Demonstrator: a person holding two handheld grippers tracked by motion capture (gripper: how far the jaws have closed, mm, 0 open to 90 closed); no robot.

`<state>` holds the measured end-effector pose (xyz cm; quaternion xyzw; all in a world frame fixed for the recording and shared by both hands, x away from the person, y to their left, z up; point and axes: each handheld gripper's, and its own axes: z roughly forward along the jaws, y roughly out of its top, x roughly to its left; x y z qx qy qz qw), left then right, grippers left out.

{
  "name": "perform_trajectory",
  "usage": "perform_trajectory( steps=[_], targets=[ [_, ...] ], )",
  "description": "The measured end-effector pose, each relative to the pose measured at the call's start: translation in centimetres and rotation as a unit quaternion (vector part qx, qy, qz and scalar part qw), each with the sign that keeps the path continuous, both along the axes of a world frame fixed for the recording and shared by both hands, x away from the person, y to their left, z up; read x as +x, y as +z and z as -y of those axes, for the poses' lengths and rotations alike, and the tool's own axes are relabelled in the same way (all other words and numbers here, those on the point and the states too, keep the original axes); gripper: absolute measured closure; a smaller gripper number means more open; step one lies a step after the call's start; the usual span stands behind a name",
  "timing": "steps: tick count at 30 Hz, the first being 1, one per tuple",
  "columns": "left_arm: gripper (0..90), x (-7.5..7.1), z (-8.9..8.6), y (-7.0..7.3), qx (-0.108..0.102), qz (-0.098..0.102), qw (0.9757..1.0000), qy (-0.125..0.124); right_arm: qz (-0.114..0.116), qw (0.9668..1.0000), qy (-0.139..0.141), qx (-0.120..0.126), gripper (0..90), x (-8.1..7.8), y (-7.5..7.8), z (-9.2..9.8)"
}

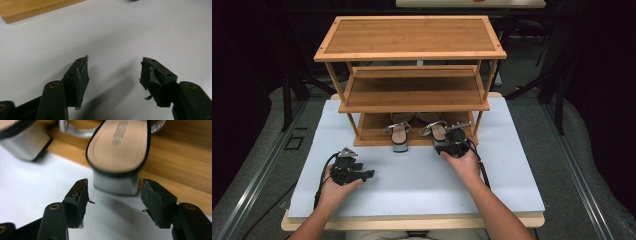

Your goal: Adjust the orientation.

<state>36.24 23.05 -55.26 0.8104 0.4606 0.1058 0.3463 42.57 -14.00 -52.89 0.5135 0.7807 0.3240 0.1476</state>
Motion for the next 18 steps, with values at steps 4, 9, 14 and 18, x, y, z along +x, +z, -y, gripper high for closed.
perform_trajectory(
  steps=[4, 9, 14, 18],
  targets=[
    [54.1, 0.7, 0.8, 0.3, 0.007, 0.003, 1.0, -0.006, 0.005, 0.9999, 0.009, -0.002, 54.1, -1.2, 0.1, 1.3],
    [70.1, 1.9, 2.0, 1.3, 0.006, 0.017, 0.9998, -0.007, 0.029, 0.9996, 0.002, -0.002, 69.7, -1.9, 0.7, 2.4],
    [82.2, 3.5, 3.5, 1.6, 0.009, 0.024, 0.9997, -0.005, 0.033, 0.9994, -0.007, 0.0, 78.6, -1.0, 0.7, 2.6],
    [88.2, 4.7, 4.5, 1.4, 0.013, 0.023, 0.9997, -0.002, 0.03, 0.9993, -0.019, -0.009, 81.2, -0.3, 0.1, 1.9]
  ],
)
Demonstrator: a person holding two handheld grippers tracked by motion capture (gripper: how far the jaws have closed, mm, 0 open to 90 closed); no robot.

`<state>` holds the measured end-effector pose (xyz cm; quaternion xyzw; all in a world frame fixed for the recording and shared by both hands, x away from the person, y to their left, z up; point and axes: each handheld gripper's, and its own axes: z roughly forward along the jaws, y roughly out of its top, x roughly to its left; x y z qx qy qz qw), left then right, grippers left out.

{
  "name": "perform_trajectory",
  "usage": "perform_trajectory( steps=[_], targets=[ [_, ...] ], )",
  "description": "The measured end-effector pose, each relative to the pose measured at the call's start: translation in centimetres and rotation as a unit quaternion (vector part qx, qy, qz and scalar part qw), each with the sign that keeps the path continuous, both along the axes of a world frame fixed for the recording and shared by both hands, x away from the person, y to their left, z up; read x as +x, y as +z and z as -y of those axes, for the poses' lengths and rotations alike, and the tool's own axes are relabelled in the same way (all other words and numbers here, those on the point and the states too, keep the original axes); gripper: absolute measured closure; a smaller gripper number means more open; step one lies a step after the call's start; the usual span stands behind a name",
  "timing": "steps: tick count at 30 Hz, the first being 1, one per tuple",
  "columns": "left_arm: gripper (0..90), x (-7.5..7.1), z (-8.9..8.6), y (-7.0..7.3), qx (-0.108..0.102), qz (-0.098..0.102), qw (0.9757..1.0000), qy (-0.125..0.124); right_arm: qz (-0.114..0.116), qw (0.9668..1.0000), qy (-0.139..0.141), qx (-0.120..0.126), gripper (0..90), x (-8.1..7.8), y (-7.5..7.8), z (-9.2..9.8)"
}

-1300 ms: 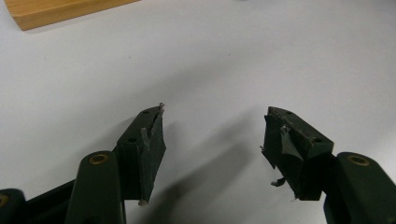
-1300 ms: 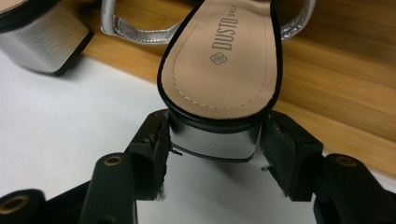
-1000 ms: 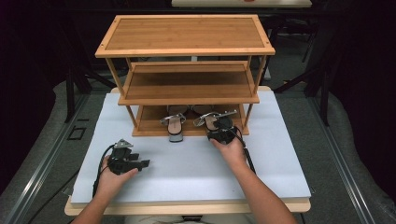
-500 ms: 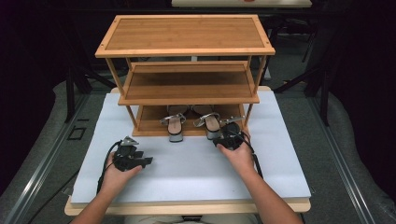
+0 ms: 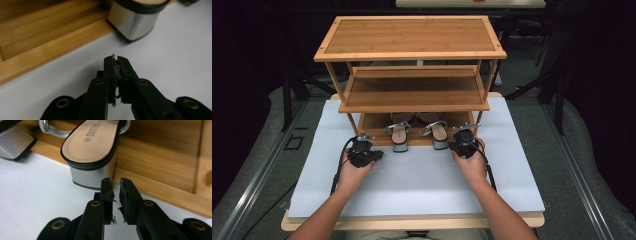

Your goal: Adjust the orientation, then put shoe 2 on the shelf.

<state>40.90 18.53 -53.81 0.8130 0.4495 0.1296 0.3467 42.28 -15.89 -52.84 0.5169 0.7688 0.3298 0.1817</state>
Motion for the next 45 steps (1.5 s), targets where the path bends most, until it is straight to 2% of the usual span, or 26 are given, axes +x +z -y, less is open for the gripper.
perform_trajectory(
  steps=[2, 6, 10, 11, 14, 15, 20, 22, 26, 27, 28, 29, 32, 33, 35, 37, 38, 39, 41, 44, 45],
  targets=[
    [89.3, 0.4, 0.3, -0.1, -0.003, -0.001, 1.0, 0.003, -0.002, 1.0, 0.007, 0.006, 82.7, 0.1, -0.1, -0.4],
    [89.5, 1.0, 0.7, -0.4, -0.01, -0.009, 0.9999, 0.005, 0.001, 1.0, 0.007, -0.002, 84.6, -0.1, -0.1, -1.1],
    [89.7, 1.1, 1.3, -0.4, -0.014, -0.007, 0.9999, 0.003, -0.005, 0.9997, 0.02, 0.01, 84.5, -0.1, -0.1, -1.5],
    [89.7, 1.1, 1.4, -0.3, -0.013, -0.007, 0.9999, 0.001, 0.0, 0.9999, 0.014, 0.002, 84.5, -0.2, -0.1, -1.7],
    [89.8, 1.3, 1.9, -0.3, -0.012, -0.007, 0.9999, -0.001, -0.007, 0.9991, 0.036, 0.022, 84.4, -0.4, 0.0, -2.2],
    [89.8, 1.4, 2.1, -0.3, -0.011, -0.006, 0.9999, -0.002, -0.005, 0.9987, 0.044, 0.025, 80.8, -0.5, 0.1, -2.7],
    [89.8, 1.6, 2.8, -0.3, -0.015, -0.004, 0.9999, -0.006, -0.006, 0.9982, 0.055, 0.025, 81.4, -0.8, 0.2, -3.9],
    [89.9, 1.7, 2.9, -0.3, -0.007, -0.001, 1.0, -0.006, -0.009, 0.9977, 0.062, 0.027, 82.7, -0.8, 0.2, -4.3],
    [90.0, 2.0, 2.8, -0.5, -0.021, -0.005, 0.9998, 0.004, -0.009, 0.997, 0.071, 0.03, 82.8, -0.8, 0.2, -5.0],
    [90.0, 2.0, 2.7, -0.5, -0.02, -0.006, 0.9998, 0.004, -0.005, 0.9979, 0.062, 0.016, 82.8, -0.9, 0.2, -5.5],
    [90.0, 2.1, 2.8, -0.5, -0.02, -0.007, 0.9998, 0.005, -0.005, 0.9979, 0.062, 0.016, 82.8, -0.9, 0.2, -5.5],
    [90.0, 2.1, 2.9, -0.5, -0.021, -0.008, 0.9997, 0.004, -0.009, 0.9954, 0.088, 0.038, 82.7, -0.8, 0.2, -5.5],
    [90.0, 2.1, 3.1, -0.5, -0.019, -0.007, 0.9998, 0.004, -0.009, 0.9952, 0.089, 0.039, 83.6, -1.0, 0.4, -6.5],
    [90.0, 2.1, 3.2, -0.5, -0.02, -0.007, 0.9998, 0.004, -0.01, 0.9943, 0.1, 0.034, 83.7, -0.9, 0.3, -7.3],
    [90.0, 2.1, 3.3, -0.5, -0.021, -0.004, 0.9998, 0.006, -0.005, 0.9946, 0.101, 0.025, 84.1, -1.0, 0.3, -7.9],
    [90.0, 2.0, 3.3, -0.5, -0.02, -0.005, 0.9998, 0.007, -0.001, 0.9948, 0.1, 0.017, 84.7, -1.1, 0.4, -8.1],
    [90.0, 2.1, 3.3, -0.4, -0.022, -0.005, 0.9997, 0.007, 0.011, 0.9928, 0.118, 0.016, 87.6, -1.8, 0.8, -7.9],
    [90.0, 2.1, 3.2, -0.4, -0.023, -0.005, 0.9997, 0.006, 0.011, 0.9928, 0.118, 0.016, 87.6, -1.8, 0.8, -7.9],
    [90.0, 2.0, 3.3, -0.4, -0.023, -0.004, 0.9997, 0.006, 0.02, 0.9952, 0.096, -0.008, 89.6, -2.4, 1.2, -7.1],
    [90.0, 2.1, 3.3, -0.4, -0.021, -0.004, 0.9997, 0.007, 0.01, 0.9969, 0.078, 0.011, 89.8, -2.1, 1.3, -5.5],
    [90.0, 2.1, 3.3, -0.4, -0.019, -0.003, 0.9998, 0.008, 0.011, 0.9972, 0.074, 0.011, 89.8, -1.9, 1.3, -5.2]
  ],
)
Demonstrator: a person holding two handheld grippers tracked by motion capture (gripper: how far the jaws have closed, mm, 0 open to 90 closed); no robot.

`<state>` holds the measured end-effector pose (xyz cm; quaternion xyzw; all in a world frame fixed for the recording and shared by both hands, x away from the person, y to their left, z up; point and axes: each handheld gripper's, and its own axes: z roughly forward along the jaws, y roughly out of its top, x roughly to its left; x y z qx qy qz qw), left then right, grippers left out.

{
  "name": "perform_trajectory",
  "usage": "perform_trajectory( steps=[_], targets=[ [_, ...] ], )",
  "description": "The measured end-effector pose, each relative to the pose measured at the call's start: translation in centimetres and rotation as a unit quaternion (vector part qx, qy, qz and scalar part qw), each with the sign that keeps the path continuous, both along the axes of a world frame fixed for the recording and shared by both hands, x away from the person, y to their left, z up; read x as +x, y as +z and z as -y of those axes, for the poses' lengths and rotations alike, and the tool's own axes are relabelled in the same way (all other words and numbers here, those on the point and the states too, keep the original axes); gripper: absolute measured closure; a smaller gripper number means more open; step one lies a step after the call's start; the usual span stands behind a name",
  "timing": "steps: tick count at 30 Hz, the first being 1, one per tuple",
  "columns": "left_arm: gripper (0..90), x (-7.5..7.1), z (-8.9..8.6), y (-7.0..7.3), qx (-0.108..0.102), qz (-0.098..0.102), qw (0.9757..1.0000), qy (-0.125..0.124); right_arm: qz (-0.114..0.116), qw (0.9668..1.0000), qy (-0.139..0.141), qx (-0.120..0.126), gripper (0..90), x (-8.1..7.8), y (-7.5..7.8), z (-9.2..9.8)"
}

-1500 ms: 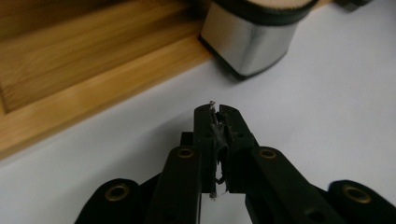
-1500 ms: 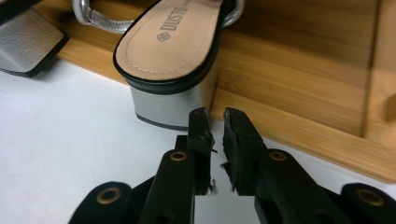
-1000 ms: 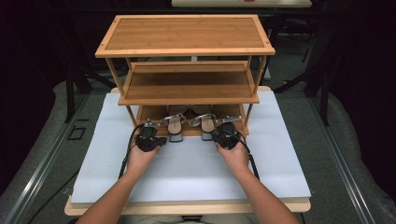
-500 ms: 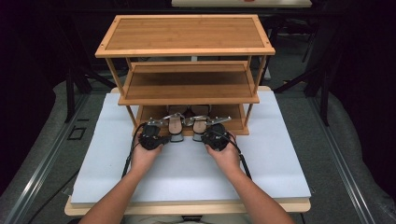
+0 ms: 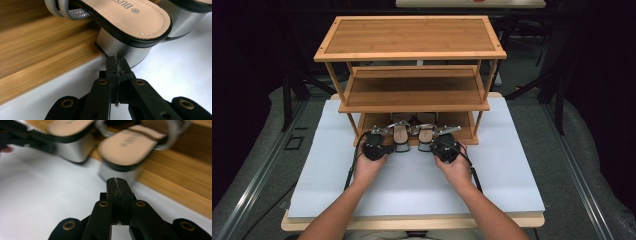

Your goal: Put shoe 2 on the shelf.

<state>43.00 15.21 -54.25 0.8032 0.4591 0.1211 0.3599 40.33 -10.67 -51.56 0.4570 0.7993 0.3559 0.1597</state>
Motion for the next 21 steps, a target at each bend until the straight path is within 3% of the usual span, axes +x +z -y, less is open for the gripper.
perform_trajectory(
  steps=[2, 6, 8, 10, 13, 14, 19, 21],
  targets=[
    [90.0, 0.0, 0.0, 0.0, 0.006, 0.0, 1.0, 0.001, -0.008, 0.9998, -0.016, 0.001, 89.8, 0.5, -0.2, 0.3],
    [90.0, 0.0, 0.1, 0.1, 0.005, -0.001, 1.0, 0.003, -0.018, 0.9997, -0.01, 0.008, 89.7, 1.2, -0.9, -0.2],
    [90.0, 0.1, 0.2, 0.0, 0.001, -0.002, 1.0, 0.003, -0.01, 0.9998, -0.017, -0.003, 89.7, 1.2, -0.9, -0.8],
    [90.0, 0.1, 0.3, 0.0, 0.003, -0.002, 1.0, 0.001, -0.017, 0.9997, 0.002, 0.015, 89.7, 1.3, -1.0, -1.0],
    [90.0, 0.2, 0.5, 0.0, 0.0, -0.002, 1.0, 0.0, -0.012, 0.9999, -0.005, 0.004, 89.7, 1.4, -1.0, -1.6],
    [90.0, 0.2, 0.7, 0.0, 0.001, -0.001, 1.0, -0.001, -0.022, 0.9995, 0.012, 0.021, 89.6, 1.5, -1.0, -1.8],
    [90.0, 0.3, 0.8, 0.0, 0.004, -0.002, 1.0, 0.002, -0.014, 0.9999, 0.003, 0.004, 89.6, 1.5, -0.9, -2.3],
    [90.0, 0.3, 0.8, -0.1, 0.001, -0.001, 1.0, 0.003, -0.018, 0.9997, 0.007, 0.013, 89.7, 1.6, -1.0, -2.1]
  ],
)
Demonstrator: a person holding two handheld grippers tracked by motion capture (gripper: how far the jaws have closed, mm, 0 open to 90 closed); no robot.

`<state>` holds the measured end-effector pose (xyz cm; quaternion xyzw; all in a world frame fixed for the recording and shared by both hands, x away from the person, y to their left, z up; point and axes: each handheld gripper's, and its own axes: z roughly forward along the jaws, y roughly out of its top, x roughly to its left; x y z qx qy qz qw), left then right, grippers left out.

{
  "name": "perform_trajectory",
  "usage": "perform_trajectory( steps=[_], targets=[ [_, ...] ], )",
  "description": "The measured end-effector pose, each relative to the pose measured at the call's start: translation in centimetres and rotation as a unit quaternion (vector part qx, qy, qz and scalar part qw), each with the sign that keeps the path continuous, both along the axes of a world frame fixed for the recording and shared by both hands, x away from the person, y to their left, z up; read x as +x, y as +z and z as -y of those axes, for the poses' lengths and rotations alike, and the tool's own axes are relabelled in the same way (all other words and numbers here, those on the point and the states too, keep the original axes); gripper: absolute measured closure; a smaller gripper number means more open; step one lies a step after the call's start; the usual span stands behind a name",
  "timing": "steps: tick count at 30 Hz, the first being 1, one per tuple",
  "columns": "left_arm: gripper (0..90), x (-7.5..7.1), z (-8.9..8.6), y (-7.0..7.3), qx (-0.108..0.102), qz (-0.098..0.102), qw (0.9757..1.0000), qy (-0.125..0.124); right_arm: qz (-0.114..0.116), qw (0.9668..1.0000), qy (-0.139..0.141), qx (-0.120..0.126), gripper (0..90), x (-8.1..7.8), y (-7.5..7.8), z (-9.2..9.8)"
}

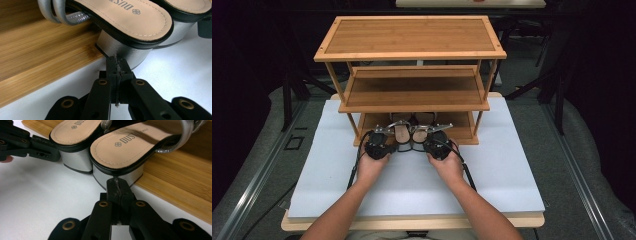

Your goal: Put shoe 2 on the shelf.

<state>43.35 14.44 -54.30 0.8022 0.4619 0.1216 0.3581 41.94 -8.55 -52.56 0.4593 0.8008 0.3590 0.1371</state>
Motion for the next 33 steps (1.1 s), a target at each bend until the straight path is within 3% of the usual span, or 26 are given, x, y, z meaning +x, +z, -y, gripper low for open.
perform_trajectory(
  steps=[12, 19, 27, 33],
  targets=[
    [90.0, 0.0, -0.1, 0.1, -0.004, -0.003, 1.0, -0.004, -0.002, 1.0, 0.002, 0.002, 89.9, 0.0, 0.0, 0.1],
    [90.0, -1.1, -1.1, 1.8, -0.014, 0.006, 0.9997, -0.019, 0.003, 0.9998, 0.017, -0.003, 90.0, -0.9, 0.9, 1.0],
    [90.0, -3.9, -4.0, 3.7, -0.017, 0.026, 0.9991, -0.029, 0.01, 0.9996, 0.023, -0.01, 90.0, -3.0, 2.5, 4.1],
    [90.0, -5.5, -6.5, 4.3, -0.024, 0.035, 0.9989, -0.02, 0.026, 0.9995, 0.012, -0.012, 90.0, -5.0, 3.1, 6.7]
  ],
)
